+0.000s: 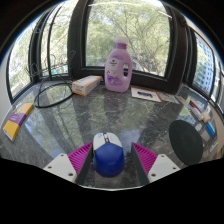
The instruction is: Arrange mouse
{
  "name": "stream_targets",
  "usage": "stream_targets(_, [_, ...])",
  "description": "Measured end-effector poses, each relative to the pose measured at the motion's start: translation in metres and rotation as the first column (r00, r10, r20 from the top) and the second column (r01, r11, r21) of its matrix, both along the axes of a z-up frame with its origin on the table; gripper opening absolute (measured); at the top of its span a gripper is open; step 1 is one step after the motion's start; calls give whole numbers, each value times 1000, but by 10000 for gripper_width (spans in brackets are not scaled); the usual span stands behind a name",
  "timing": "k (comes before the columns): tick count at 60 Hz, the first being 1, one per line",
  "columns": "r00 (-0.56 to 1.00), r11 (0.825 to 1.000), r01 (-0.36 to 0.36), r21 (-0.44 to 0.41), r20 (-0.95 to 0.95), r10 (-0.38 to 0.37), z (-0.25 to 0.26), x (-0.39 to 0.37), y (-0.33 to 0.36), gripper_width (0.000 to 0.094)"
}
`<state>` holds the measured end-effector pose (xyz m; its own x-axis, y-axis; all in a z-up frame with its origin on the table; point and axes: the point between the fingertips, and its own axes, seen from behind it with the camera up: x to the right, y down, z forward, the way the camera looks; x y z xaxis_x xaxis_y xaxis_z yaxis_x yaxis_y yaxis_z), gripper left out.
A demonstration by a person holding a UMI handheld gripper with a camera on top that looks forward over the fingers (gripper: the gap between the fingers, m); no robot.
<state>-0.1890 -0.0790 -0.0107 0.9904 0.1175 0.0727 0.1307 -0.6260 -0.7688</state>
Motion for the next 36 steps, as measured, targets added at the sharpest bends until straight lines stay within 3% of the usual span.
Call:
stream_targets(5, [998, 1000, -15, -7, -54, 15, -3, -11, -2, 565])
stream_targets(25, [995, 997, -78, -5, -57, 78, 2, -18, 0, 355])
stream_targets(32, [987, 988, -120, 97, -95, 129, 58, -27, 11, 354])
stream_targets(36, [975, 970, -131, 203, -150, 163, 121, -31, 22, 354])
